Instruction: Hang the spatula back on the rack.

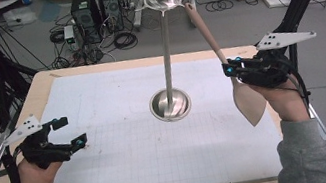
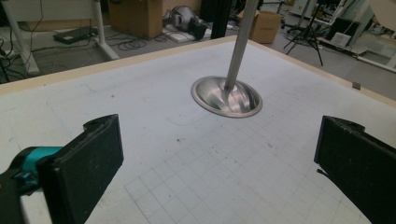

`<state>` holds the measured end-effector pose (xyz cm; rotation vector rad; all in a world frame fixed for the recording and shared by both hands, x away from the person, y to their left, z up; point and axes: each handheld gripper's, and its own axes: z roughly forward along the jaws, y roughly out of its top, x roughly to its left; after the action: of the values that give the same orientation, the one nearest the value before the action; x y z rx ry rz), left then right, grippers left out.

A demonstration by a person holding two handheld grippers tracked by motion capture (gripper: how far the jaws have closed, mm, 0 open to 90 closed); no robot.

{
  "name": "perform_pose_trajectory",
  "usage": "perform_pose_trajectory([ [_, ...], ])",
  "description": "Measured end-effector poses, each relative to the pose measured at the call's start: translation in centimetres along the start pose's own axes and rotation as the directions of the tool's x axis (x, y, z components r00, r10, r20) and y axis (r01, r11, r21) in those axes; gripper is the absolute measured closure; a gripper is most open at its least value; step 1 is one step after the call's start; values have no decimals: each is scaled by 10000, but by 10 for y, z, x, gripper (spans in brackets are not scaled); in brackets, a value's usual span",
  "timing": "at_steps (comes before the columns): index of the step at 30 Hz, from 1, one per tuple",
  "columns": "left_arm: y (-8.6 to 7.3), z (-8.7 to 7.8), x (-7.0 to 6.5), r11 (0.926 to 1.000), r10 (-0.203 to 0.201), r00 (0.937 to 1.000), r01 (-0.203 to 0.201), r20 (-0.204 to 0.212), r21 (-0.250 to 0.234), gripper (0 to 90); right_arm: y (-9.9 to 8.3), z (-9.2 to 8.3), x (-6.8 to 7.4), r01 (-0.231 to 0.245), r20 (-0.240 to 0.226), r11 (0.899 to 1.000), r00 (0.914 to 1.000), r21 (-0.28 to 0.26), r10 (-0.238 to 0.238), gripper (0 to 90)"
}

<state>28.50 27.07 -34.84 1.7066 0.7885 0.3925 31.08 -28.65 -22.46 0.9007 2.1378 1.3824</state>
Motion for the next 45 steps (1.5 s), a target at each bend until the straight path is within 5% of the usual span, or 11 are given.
perform_pose_trajectory([
  [45,-4,-11,0,10000,-46,9999,46,-163,-52,18,3,60,9,220,43,9961,9997,850,-224,787],
])
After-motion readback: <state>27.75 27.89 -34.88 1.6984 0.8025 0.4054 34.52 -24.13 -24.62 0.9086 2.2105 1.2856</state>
